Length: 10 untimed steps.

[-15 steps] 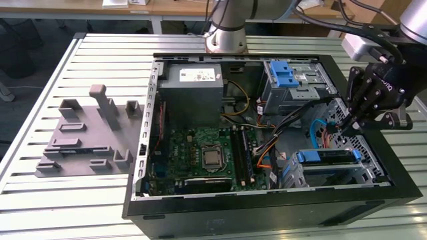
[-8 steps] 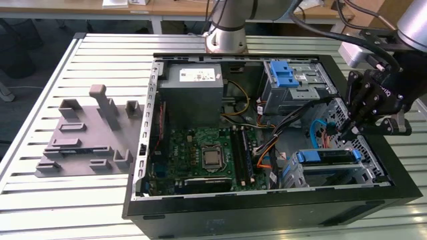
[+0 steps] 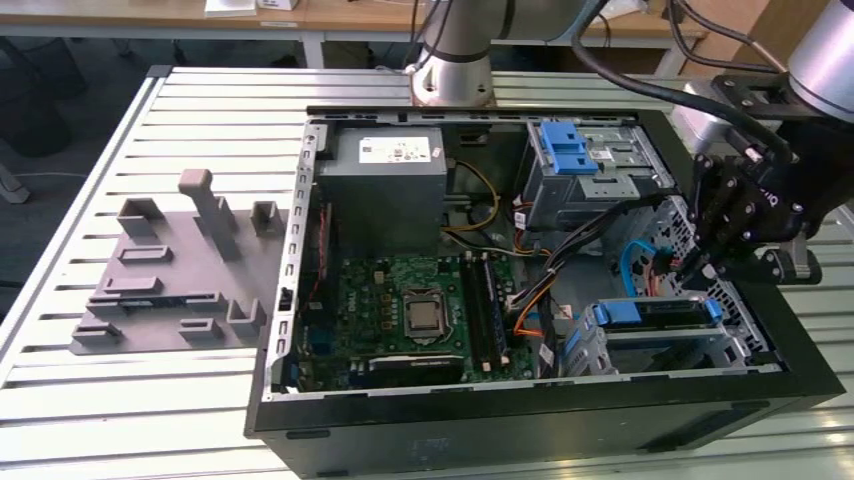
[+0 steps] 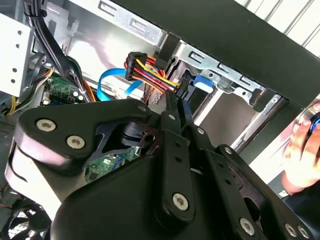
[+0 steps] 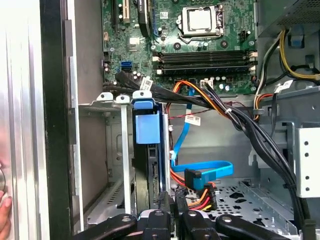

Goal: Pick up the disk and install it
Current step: 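Insert the first disk wire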

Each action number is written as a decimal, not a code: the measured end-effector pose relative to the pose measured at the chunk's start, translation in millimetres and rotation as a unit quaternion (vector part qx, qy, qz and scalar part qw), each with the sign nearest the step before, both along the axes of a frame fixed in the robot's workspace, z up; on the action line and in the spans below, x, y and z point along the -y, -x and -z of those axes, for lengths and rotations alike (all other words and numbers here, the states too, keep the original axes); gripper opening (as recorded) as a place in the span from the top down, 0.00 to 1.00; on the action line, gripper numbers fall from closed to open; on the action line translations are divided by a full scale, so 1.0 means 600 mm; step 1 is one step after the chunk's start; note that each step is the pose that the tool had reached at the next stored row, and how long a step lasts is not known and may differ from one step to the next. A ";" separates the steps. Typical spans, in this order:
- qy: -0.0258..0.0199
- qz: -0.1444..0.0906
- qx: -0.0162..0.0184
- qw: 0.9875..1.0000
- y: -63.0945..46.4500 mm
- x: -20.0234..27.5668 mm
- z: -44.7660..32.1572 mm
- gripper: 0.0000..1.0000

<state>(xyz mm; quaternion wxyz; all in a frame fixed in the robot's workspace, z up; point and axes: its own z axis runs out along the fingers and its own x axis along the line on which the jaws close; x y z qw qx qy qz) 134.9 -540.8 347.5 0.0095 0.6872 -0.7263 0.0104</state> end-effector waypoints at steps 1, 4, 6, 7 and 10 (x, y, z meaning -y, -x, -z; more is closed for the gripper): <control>0.000 0.000 0.001 1.000 0.002 0.0006 0.001 0.84; 0.000 -0.001 0.005 1.000 0.014 0.0017 0.002 0.84; -0.001 -0.001 0.008 1.000 0.019 0.0053 0.004 0.84; -0.001 -0.001 0.008 1.000 0.019 0.0084 0.005 0.84; -0.003 -0.001 0.009 1.000 0.019 0.0171 0.008 0.84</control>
